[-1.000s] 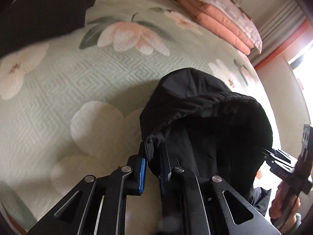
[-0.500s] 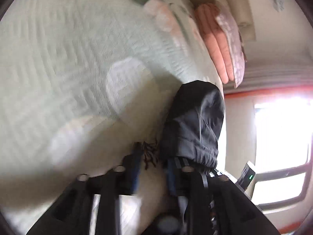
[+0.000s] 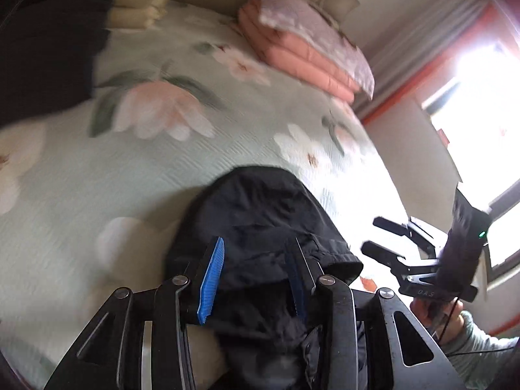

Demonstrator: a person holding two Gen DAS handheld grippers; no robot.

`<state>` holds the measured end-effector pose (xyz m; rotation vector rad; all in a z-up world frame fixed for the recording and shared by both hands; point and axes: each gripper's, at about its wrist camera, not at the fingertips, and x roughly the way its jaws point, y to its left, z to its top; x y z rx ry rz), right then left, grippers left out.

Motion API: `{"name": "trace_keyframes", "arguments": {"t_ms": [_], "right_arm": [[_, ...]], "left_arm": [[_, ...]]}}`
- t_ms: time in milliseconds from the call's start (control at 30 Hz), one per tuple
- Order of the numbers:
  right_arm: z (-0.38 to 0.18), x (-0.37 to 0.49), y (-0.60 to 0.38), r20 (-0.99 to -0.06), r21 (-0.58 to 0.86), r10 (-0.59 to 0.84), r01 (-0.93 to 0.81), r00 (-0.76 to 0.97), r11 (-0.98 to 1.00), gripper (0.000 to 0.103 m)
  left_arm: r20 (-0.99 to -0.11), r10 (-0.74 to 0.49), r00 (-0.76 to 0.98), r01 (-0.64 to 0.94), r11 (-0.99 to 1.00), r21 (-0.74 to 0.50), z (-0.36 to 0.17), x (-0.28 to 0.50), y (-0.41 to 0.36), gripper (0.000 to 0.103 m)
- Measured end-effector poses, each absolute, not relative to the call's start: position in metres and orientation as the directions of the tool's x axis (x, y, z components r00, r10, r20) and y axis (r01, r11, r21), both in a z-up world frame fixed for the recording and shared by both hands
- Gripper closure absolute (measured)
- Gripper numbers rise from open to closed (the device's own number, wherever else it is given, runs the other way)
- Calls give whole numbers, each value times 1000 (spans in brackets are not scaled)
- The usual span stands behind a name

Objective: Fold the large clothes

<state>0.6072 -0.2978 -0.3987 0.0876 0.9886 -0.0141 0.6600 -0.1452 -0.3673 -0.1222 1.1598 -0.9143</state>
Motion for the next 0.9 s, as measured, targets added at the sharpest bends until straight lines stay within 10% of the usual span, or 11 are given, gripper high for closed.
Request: {"name": "trace_keyframes", "arguments": {"t_ms": [267,700,900], "right_arm": [[-500,633,-293,-920,96,74,37,385,995,39],[-448,597,-315,-899,88,59,47,435,995,49],[-496,603,-324,-930,110,75,79,360,991,56]], "left_arm": [[-819,-574,6,642,630,-437,-455,638,-174,65],[-800,-585,133,617,680,-395,-404,617,-116,60],[-822,-567,62,543,710,-449,-459,638,-120,61]]}}
